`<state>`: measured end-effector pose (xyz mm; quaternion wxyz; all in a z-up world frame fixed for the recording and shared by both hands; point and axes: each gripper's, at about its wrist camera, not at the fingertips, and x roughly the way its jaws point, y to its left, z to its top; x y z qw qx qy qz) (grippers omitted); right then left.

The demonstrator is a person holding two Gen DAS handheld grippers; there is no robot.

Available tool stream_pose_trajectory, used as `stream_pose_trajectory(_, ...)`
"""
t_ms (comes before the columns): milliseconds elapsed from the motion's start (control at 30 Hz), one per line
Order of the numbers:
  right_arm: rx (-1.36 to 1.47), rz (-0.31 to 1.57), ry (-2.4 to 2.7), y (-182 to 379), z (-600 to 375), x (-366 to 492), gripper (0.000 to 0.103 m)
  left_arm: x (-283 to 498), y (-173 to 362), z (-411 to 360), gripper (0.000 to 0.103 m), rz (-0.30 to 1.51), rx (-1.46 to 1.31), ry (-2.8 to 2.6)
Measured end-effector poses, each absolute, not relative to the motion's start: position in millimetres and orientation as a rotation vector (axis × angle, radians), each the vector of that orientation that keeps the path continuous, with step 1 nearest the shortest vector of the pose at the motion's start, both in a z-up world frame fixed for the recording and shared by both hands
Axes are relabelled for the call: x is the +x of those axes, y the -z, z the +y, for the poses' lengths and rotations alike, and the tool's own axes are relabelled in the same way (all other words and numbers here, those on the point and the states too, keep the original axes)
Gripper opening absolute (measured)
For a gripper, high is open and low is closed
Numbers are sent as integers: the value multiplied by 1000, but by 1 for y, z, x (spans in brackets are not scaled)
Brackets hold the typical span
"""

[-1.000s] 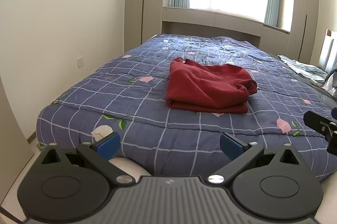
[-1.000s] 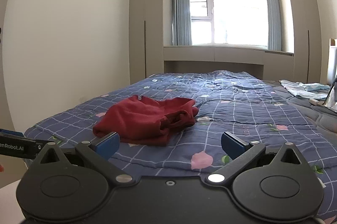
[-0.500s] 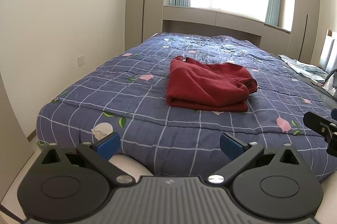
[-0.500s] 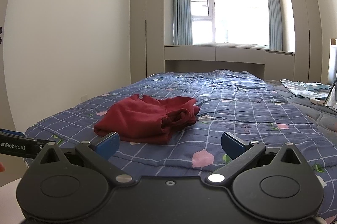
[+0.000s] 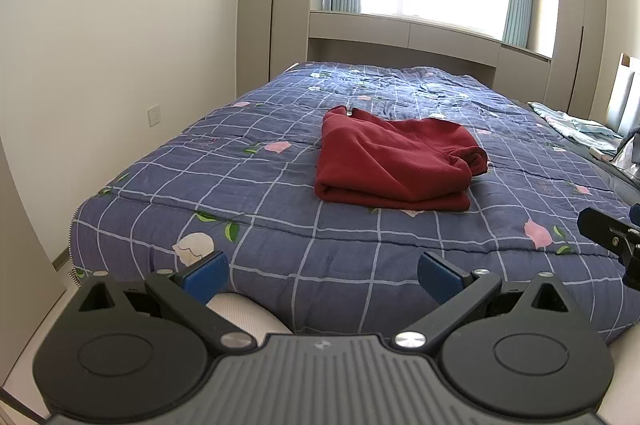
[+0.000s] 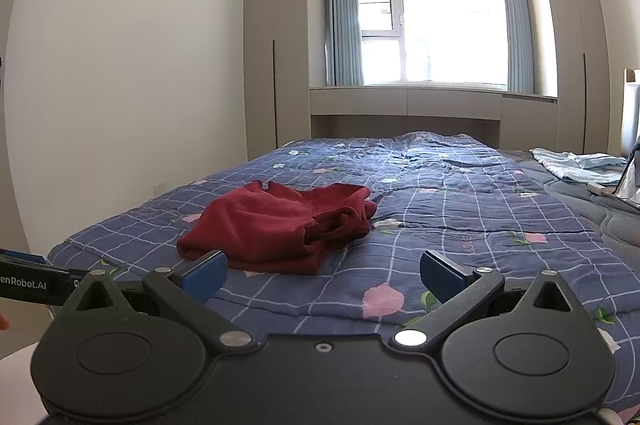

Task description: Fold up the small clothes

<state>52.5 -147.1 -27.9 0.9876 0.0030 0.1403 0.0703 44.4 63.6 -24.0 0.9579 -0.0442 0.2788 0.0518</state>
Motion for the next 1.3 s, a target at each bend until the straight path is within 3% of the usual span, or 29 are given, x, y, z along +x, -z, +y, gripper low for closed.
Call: stream_pose_trajectory(1300, 10, 283, -141, 28, -148, 53, 102, 42, 27, 60, 103, 584, -88, -124)
